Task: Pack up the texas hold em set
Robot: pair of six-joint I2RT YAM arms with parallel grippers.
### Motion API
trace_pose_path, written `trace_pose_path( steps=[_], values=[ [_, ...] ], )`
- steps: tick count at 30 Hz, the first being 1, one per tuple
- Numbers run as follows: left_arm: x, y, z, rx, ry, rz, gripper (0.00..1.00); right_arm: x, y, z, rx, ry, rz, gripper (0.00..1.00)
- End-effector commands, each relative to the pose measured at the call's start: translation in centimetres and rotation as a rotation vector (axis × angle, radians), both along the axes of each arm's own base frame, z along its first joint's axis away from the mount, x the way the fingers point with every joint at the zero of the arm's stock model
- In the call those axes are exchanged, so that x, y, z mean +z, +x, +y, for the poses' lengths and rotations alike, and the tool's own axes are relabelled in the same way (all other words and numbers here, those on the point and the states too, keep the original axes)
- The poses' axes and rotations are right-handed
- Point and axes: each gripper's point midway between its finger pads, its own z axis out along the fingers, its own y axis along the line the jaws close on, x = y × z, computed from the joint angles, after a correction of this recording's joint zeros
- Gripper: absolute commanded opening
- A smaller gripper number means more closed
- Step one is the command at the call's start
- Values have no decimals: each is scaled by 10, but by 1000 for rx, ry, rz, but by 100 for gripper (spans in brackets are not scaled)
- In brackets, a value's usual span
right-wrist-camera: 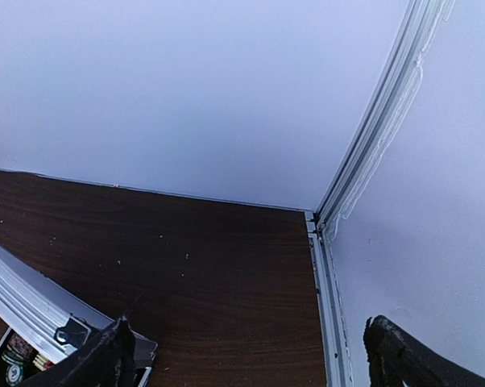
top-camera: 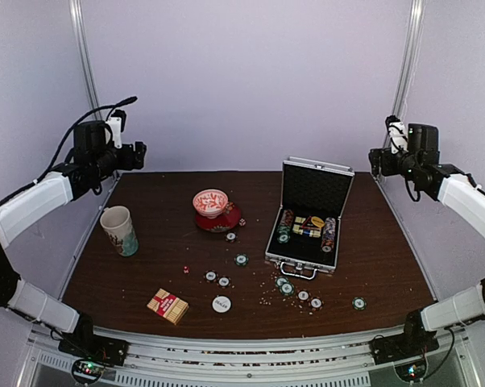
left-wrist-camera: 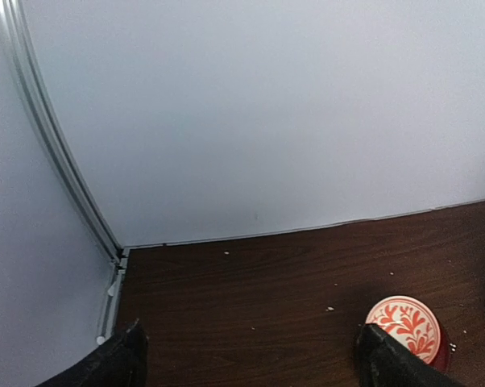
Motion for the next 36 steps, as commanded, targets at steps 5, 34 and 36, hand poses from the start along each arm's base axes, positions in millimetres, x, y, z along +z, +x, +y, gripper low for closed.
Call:
trace_pose_path(
  steps=[5, 34, 36],
  values=[
    [-15, -18, -124, -423, -14, 69, 80, -63, -25, 19, 199, -40, 250, 100],
    [-193, -62, -342, -739, -184, 487, 74, -112, -25, 74, 694, -8, 351, 87],
    [-202, -56, -347, -733, -188, 493, 74, -108, -19, 76, 701, -8, 340, 87]
  ],
)
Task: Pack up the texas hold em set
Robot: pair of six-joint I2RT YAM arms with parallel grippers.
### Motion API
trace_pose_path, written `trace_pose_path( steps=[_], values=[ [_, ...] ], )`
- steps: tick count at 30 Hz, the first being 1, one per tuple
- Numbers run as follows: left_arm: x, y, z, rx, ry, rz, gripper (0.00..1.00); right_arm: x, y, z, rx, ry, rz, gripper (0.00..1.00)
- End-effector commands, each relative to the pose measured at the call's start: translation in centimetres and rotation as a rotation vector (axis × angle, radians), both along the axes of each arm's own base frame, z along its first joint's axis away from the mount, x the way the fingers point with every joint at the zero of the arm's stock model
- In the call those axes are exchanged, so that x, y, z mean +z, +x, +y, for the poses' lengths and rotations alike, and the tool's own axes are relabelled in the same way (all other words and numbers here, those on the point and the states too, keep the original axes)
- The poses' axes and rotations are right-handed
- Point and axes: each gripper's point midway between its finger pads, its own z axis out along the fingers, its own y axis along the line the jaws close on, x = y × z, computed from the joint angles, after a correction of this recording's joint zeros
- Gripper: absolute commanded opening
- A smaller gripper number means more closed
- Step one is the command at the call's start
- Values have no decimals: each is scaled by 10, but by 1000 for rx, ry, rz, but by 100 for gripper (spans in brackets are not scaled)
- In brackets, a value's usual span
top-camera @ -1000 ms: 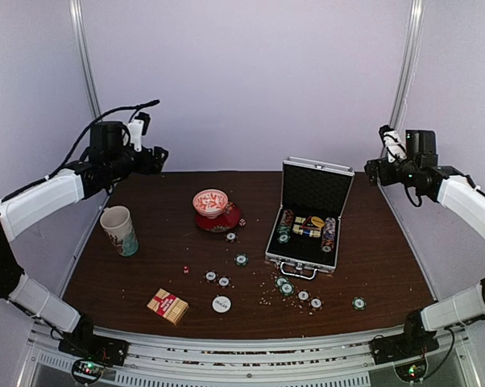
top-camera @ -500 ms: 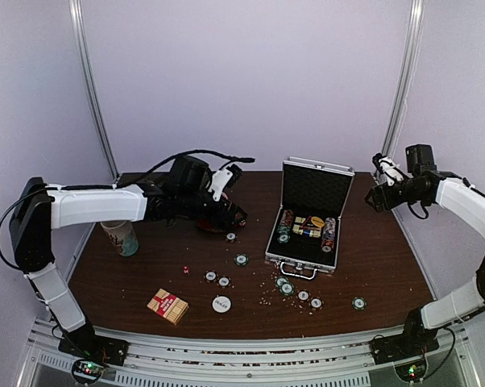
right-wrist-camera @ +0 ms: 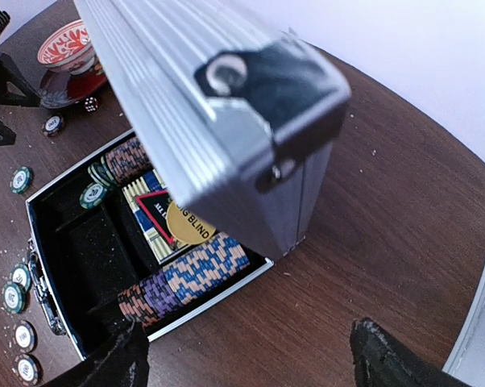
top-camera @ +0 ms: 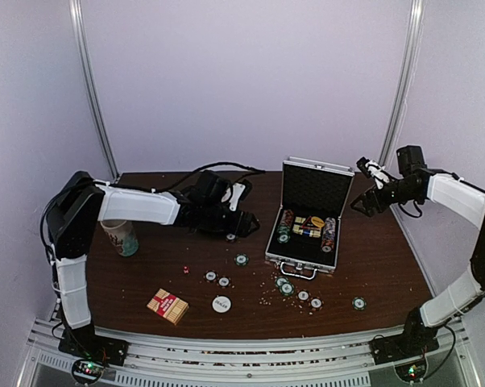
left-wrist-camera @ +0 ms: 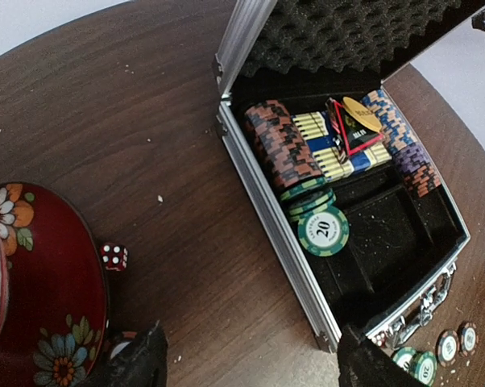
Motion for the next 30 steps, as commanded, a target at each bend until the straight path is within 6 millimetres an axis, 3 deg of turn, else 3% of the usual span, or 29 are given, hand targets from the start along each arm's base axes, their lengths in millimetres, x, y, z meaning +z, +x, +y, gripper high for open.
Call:
trace_pose_path(
  steps=[1, 8, 11, 26, 30],
  values=[
    [10, 19, -21, 17, -84, -25, 74, 23, 17, 15, 78, 29, -82, 87],
    [0, 38, -50, -14, -131, -32, 71, 22, 23, 18, 93, 32, -69, 87],
    [-2, 35, -66, -74, -186, -11, 67, 21, 21, 20, 97, 39, -65, 87],
    [-34, 37, -104, -172, -268, 96, 78, 6, 5, 25, 114, 53, -21, 87],
    [-30, 30, -112, -213, -302, 92, 77, 2, 3, 26, 117, 50, -9, 87]
  ],
)
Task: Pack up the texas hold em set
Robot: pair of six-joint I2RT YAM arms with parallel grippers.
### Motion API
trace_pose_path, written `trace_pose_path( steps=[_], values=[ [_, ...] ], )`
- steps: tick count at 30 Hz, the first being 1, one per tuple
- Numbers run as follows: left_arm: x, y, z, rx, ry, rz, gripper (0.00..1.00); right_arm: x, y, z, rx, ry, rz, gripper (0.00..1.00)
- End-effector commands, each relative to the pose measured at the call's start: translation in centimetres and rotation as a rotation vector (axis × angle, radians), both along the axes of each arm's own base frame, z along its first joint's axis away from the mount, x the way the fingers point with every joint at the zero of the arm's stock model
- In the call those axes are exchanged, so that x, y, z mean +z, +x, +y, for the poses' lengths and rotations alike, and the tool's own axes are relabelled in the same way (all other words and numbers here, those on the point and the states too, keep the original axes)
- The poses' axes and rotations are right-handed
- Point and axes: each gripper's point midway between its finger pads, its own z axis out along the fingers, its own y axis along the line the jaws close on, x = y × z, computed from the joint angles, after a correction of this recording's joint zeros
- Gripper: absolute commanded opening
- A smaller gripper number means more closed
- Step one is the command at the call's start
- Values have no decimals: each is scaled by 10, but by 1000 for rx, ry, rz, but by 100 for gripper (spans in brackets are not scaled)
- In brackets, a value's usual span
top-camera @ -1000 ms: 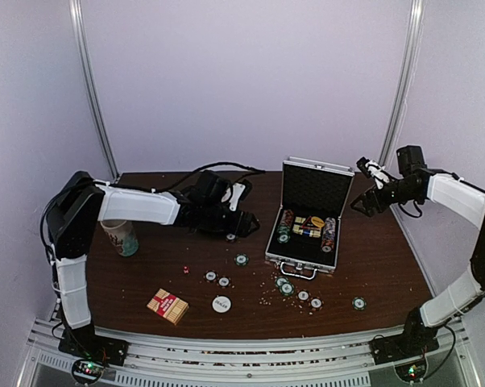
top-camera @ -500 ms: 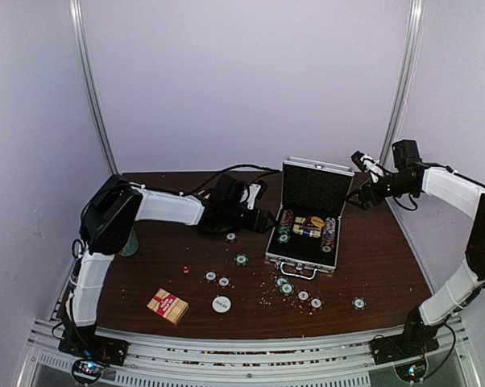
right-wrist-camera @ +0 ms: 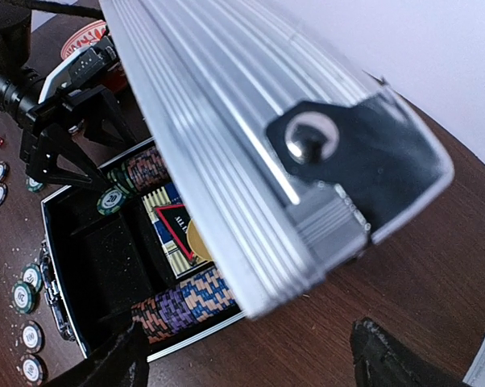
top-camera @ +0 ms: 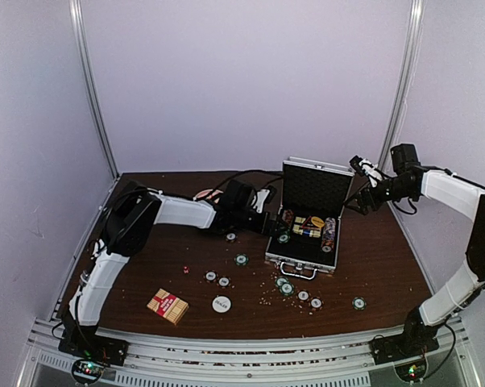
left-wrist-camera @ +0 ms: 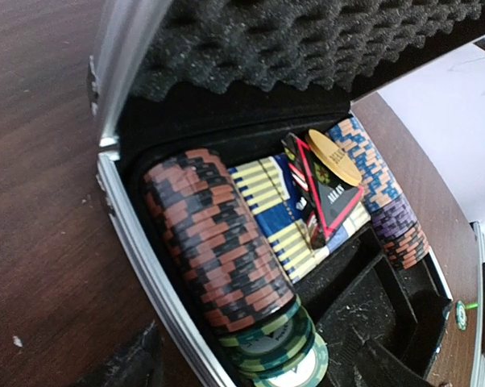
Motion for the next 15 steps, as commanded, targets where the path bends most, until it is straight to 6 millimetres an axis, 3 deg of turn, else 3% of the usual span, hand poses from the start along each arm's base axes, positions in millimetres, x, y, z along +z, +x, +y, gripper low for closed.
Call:
trace_pose_path(
  steps=[1, 7, 15],
  values=[
    [20, -6, -20, -67, -97, -30, 77, 3, -6, 5, 20, 9, -4, 87],
    [21, -18, -37, -104, -124, -30, 76, 0, -6, 6, 20, 12, 4, 87],
    [23, -14, -39, -94, -115, -35, 76, 1, -7, 5, 15, 12, 8, 87]
  ],
)
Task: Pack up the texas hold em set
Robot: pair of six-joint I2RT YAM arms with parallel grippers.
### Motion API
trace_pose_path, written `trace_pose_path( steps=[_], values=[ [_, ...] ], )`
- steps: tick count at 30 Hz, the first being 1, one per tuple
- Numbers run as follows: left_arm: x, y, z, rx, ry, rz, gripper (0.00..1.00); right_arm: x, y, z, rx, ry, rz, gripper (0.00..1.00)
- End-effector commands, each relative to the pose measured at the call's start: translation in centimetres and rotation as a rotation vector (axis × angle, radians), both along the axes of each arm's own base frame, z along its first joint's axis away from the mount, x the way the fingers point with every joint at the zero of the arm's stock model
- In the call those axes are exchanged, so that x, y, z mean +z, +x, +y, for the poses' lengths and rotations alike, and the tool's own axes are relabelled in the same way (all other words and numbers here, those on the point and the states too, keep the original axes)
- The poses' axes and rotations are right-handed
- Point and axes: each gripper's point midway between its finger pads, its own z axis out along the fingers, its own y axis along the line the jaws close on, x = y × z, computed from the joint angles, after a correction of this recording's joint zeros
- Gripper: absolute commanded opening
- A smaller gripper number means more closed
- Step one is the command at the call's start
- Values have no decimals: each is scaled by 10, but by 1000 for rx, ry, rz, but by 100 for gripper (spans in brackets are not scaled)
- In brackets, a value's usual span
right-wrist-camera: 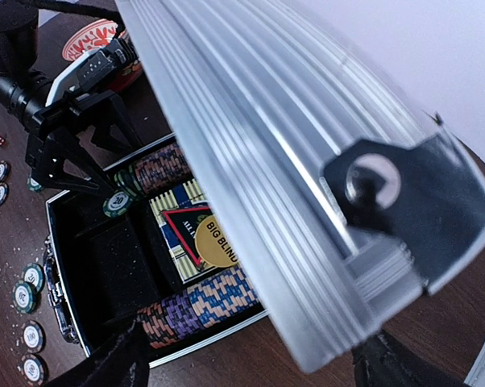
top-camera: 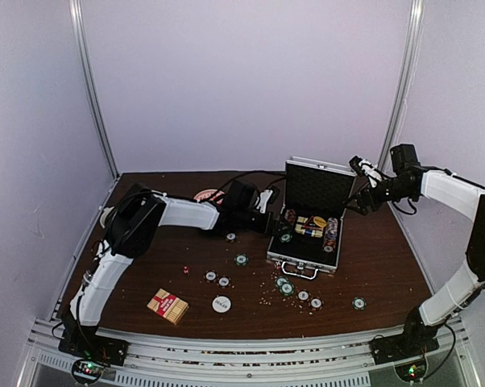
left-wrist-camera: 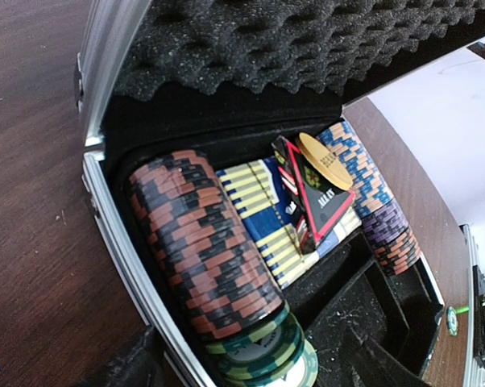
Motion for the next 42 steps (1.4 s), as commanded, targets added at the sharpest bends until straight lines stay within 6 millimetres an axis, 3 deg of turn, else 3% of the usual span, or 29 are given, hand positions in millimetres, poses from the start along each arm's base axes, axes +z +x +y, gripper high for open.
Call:
trace_pose_path(
  steps=[1, 4, 8, 11, 14, 19, 24, 27, 28, 31, 36, 42],
  values=[
    [27, -7, -22, -43, -54, -72, 76, 4, -7, 4, 11, 9, 3, 87],
    [51, 5, -5, 41, 9, -161, 80, 4, -15, 2, 15, -6, 13, 87],
    [87, 18, 32, 208, 112, -232, 89, 5, -29, -4, -6, -37, 11, 89],
    [108, 12, 57, 267, 182, -216, 91, 3, -37, -7, -33, -35, 22, 89],
    [109, -7, 89, 306, 262, -172, 91, -2, -46, -5, -34, -21, 22, 89],
    [82, -62, 166, 369, 456, -51, 88, -15, -54, -1, -43, 27, -1, 89],
    [66, -120, 220, 415, 594, 81, 89, -23, -50, -1, -52, 37, -19, 86],
    [55, -151, 251, 521, 657, 223, 91, -24, -49, -1, -57, 31, -25, 86],
    [50, -163, 264, 569, 681, 277, 97, -24, -50, -1, -54, 32, -27, 86],
    [42, -190, 299, 709, 706, 394, 98, -25, -52, 1, -46, 29, -28, 85],
    [25, -228, 323, 811, 651, 579, 98, -25, -52, 0, -39, 5, -35, 85],
    [4, -242, 324, 859, 652, 699, 98, -27, -53, 5, -22, -1, -31, 85]
  ],
)
